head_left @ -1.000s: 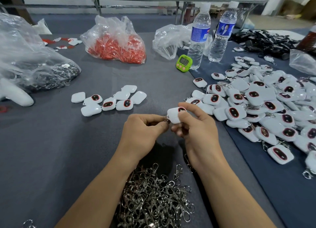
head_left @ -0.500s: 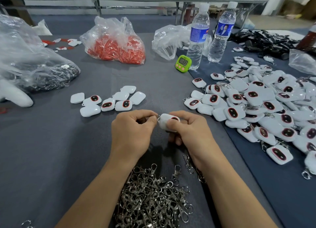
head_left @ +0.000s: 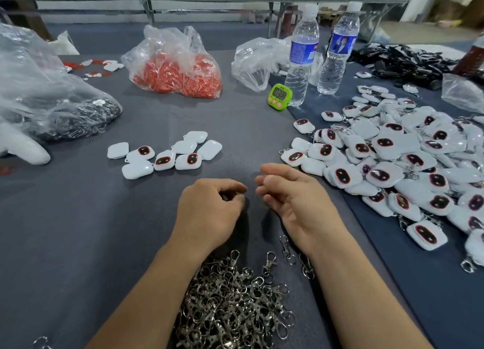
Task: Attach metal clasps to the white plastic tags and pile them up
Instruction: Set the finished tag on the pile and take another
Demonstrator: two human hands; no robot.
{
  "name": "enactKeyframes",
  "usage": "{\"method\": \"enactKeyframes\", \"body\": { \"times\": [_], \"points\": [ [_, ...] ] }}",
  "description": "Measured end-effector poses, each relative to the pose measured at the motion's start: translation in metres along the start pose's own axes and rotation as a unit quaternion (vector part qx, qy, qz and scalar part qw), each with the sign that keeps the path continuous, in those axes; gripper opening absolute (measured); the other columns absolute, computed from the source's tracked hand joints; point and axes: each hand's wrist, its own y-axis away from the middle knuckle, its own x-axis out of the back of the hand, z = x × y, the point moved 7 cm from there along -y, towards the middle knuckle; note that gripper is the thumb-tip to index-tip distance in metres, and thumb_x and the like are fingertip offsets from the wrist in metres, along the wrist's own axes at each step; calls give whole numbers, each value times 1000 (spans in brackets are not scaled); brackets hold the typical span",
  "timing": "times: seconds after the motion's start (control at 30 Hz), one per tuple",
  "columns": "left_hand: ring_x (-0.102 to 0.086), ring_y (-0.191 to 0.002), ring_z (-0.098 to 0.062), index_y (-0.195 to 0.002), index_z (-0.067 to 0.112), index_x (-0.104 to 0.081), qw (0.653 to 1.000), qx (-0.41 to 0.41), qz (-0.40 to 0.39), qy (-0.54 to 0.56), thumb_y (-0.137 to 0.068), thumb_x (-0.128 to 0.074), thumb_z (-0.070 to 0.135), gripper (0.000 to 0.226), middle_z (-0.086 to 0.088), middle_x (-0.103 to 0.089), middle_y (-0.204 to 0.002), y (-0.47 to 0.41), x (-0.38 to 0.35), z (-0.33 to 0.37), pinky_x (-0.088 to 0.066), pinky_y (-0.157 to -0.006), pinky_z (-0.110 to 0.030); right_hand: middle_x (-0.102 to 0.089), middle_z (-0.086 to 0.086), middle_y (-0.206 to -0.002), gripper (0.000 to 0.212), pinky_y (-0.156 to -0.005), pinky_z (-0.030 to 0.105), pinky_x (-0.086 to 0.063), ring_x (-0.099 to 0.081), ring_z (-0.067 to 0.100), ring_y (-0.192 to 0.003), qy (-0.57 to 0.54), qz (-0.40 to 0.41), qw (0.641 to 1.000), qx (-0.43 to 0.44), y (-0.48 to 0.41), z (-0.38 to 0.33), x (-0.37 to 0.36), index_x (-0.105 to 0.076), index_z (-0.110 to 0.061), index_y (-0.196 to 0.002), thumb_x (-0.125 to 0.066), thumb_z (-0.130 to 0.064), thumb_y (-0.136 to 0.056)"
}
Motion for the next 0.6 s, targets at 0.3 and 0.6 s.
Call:
{"method": "enactKeyframes", "body": {
  "times": [0.3, 0.6],
  "points": [
    [-2, -156, -15, -160, 27, -21, 988, 18, -23, -150, -92, -62, 45, 81, 2, -6, -170, -18, 9, -23, -12, -124, -35, -76, 7, -76, 31, -65, 30, -52, -64, 20, -64, 275, -25, 958, 75, 0, 7, -18, -76, -16, -87, -64, 11, -79],
    [-45, -127, -23, -134, 25, -59, 982, -8, 83, -167, -83, -65, 30, 52, 3, -55, -138, -14, 25, -16, -34, -107, -38, -75, 8, -74, 31, -64, 28, -50, -64, 19, -64, 271, -22, 959, 79, 0, 7, -17, -76, -17, -85, -63, 11, -81]
  ]
}}
